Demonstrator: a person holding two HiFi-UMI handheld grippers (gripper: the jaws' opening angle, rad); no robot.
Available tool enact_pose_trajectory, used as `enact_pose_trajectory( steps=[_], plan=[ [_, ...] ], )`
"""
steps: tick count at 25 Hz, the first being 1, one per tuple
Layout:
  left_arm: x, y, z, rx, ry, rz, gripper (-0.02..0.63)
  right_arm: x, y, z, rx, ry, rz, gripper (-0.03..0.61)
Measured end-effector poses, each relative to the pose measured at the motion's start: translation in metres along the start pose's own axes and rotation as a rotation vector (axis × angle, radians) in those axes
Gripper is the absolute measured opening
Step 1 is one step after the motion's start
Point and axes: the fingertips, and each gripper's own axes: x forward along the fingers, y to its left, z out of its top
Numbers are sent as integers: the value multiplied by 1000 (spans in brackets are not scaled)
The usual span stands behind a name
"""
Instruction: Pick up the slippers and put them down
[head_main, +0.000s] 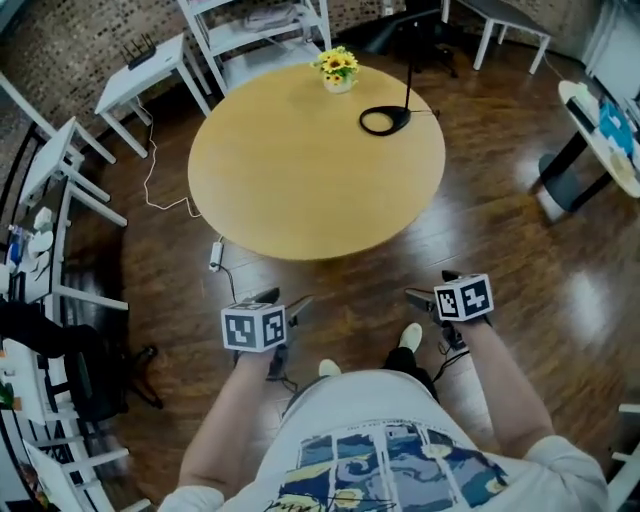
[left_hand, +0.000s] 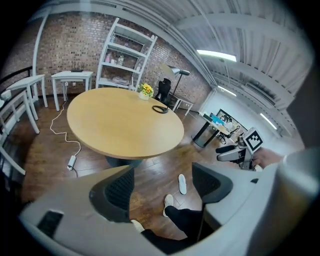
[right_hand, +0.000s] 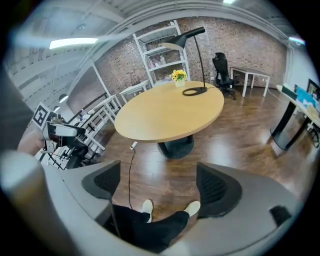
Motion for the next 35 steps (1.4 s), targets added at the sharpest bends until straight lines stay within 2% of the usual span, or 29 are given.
enact_pose_trajectory(
  steps=[5,11,16,35],
  plan=[
    [-50,49,-21,-23,-34,18,365,-5,49,1,-9,-49,-36,485],
    [-72,72,-26,-50,-59,15,365,-6,74,0,-37,-47,-55,472],
    [-72,74,-37,-81,-55,2,365,-12,84,-6,-49,-40,-63,471],
    [-82,87,-48,-52,-31,-14,365,-16,102,-11,-73,-39,-110,463]
  ],
)
